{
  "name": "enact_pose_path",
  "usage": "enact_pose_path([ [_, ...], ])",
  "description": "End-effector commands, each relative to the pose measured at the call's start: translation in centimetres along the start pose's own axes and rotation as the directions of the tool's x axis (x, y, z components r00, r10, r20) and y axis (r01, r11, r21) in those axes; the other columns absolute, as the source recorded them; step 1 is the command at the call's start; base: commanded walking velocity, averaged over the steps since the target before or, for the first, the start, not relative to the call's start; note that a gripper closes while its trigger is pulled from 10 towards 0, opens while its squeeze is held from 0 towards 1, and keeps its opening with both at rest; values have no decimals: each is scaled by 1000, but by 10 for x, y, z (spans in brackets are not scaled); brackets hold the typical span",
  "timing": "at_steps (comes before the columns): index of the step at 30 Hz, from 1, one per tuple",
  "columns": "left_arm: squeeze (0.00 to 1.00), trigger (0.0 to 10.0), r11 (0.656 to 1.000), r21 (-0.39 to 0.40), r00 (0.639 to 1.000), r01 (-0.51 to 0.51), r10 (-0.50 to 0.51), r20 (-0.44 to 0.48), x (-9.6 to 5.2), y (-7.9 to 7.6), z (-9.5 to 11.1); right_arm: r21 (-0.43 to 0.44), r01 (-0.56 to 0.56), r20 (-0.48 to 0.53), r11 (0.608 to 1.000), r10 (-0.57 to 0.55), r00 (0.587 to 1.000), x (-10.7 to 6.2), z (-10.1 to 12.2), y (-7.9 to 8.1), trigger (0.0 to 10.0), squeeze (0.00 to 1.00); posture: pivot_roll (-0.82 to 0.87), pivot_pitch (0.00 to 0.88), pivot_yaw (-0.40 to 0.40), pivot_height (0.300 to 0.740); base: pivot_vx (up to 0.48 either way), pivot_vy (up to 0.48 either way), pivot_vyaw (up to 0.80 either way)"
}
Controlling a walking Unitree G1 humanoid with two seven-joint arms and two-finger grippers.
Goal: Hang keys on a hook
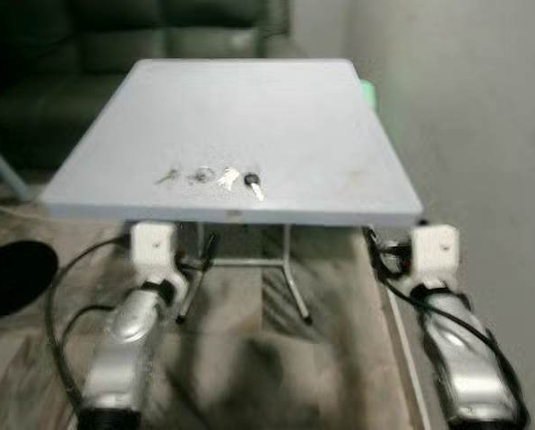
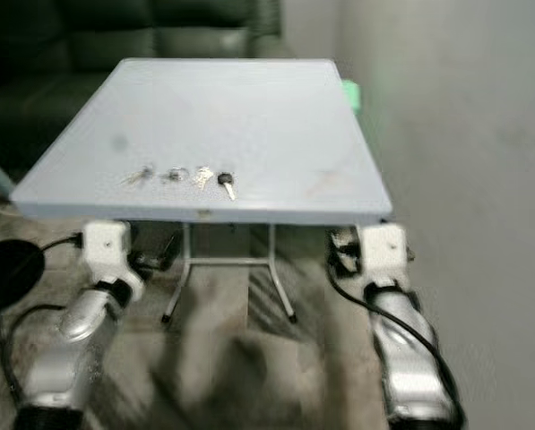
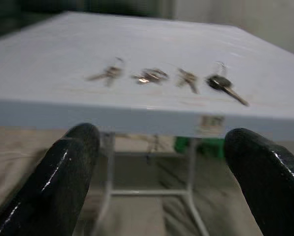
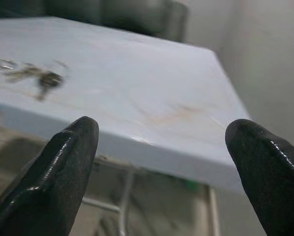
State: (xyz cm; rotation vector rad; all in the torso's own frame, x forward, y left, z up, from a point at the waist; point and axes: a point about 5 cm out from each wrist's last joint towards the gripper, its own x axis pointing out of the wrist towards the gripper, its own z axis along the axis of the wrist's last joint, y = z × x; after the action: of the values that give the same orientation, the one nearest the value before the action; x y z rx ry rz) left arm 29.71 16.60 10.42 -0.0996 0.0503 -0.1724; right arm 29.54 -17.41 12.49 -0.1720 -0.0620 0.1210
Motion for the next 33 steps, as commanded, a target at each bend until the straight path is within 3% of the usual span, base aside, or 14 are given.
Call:
enact_pose_path([
  [1, 0, 10000, 1000, -8, 1000, 13, -13, -3, 0, -5, -1, 11, 14, 3, 1000, -14, 1000, -2, -1, -6, 10000, 0, -27, 37, -17, 740, 0, 251, 0],
  [33, 0, 10000, 1000, -26, 1000, -3, 2, -13, -1, -5, -4, 44, -13, -6, 999, 14, 1000, -3, -3, -3, 10000, 0, -25, 49, -25, 740, 0, 222, 0],
])
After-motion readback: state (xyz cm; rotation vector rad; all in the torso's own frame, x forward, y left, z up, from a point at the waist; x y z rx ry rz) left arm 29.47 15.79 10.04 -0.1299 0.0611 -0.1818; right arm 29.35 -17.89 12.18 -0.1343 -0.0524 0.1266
